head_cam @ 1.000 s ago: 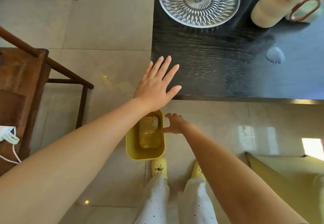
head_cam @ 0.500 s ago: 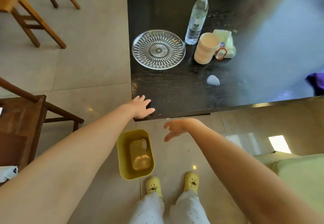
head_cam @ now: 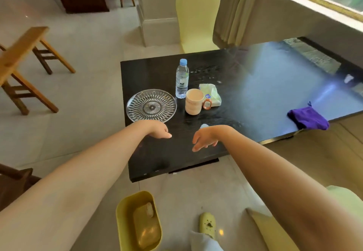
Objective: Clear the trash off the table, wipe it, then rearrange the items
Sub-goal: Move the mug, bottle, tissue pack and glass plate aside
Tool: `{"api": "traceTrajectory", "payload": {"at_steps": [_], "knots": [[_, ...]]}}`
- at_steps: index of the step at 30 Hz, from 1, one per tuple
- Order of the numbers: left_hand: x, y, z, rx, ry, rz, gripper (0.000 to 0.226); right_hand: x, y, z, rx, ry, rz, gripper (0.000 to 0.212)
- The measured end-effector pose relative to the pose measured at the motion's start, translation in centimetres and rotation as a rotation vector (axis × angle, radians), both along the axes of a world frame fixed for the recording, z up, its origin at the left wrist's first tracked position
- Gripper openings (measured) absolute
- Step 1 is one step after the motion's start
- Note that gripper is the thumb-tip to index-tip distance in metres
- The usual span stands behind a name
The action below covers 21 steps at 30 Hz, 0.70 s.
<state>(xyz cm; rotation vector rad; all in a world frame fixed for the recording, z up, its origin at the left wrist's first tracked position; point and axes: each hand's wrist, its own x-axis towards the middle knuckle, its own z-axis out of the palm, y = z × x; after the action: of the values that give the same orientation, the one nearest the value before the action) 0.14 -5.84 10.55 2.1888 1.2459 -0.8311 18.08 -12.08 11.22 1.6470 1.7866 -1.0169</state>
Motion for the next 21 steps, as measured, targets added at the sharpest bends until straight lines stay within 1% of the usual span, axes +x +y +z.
{"api": "traceTrajectory", "payload": {"at_steps": [2, 7, 10, 12, 14, 17, 19, 21], "knots": [[1.9, 1.2, 0.6, 0.026, -0.008, -0.008, 0.052, 2.0, 1.2, 0.5, 0.02, 0.0, -0.019, 0.052], [6.1, 4.8, 0.7, 0.018, -0.018, 0.046, 0.051, 7.0, 5.6, 0.5, 0.052, -0.018, -0.034, 0.047], [8.2, 7.2, 0.4, 0.033, -0.058, 0.146, 0.053, 9.9, 8.5, 0.3, 0.108, 0.003, -0.038, 0.04], [9.4, 8.6, -0.1, 0.062, -0.088, 0.234, 0.056, 11.7, 10.3, -0.1, 0.18, -0.006, -0.041, 0.033], [10.6, 9.6, -1.3, 0.099, -0.147, 0.339, 0.067, 13.2, 11.8, -0.8, 0.274, 0.011, -0.07, 0.033], [11.9, 10.2, -3.5, 0.112, -0.237, 0.486, 0.091, 14.9, 13.5, -2.5, 0.346, 0.038, -0.121, 0.041], [12.6, 10.2, -5.1, 0.126, -0.262, 0.548, 0.099, 15.5, 14.3, -4.2, 0.36, 0.052, -0.164, 0.047], [13.1, 10.3, -6.5, 0.111, -0.277, 0.617, 0.1, 15.9, 14.9, -5.9, 0.355, 0.058, -0.171, 0.051]]}}
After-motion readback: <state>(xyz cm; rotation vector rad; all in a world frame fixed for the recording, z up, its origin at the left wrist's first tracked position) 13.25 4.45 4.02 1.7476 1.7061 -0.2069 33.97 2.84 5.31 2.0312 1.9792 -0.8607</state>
